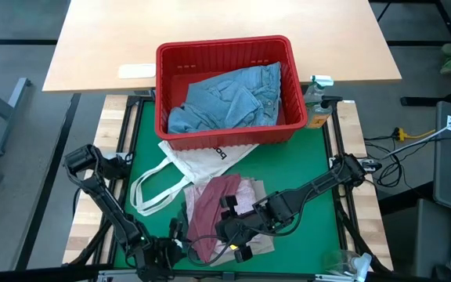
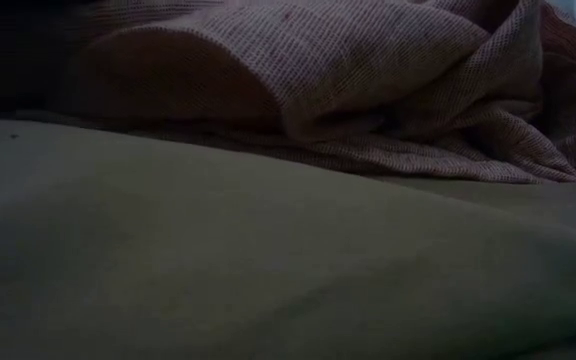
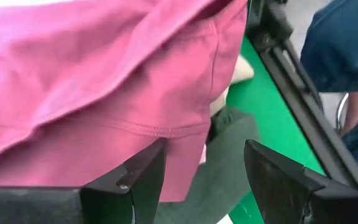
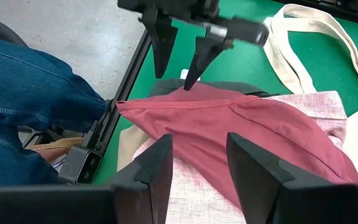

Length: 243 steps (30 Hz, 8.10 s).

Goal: Fold laundry
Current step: Fold the purple panty

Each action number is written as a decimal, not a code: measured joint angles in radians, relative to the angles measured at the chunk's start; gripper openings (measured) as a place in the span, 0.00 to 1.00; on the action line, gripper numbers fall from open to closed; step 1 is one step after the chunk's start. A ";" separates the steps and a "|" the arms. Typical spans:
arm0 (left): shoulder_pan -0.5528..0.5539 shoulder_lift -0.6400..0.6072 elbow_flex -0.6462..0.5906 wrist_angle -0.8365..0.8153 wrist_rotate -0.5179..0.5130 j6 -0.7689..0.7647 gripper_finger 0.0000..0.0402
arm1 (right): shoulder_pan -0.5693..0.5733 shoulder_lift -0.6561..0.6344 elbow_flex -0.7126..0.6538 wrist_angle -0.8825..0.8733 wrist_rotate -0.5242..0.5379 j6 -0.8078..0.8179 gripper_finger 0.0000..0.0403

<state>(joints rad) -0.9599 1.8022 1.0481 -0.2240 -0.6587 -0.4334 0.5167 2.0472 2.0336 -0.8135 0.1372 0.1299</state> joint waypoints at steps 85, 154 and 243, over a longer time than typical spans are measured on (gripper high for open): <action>0.086 0.026 -0.002 0.002 0.072 -0.025 0.39 | 0.000 0.000 0.000 -0.005 0.000 0.000 0.37; 0.385 -0.244 -0.002 -0.160 0.043 0.284 0.01 | 0.000 0.000 0.000 -0.005 0.015 -0.004 0.37; 0.320 -0.172 -0.001 -0.212 0.248 -0.029 0.25 | -0.093 0.117 -0.001 -0.345 0.263 0.267 0.37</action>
<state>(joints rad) -0.6401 1.6298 1.0470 -0.4356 -0.4106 -0.4622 0.4240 2.1642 2.0331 -1.1583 0.4004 0.3970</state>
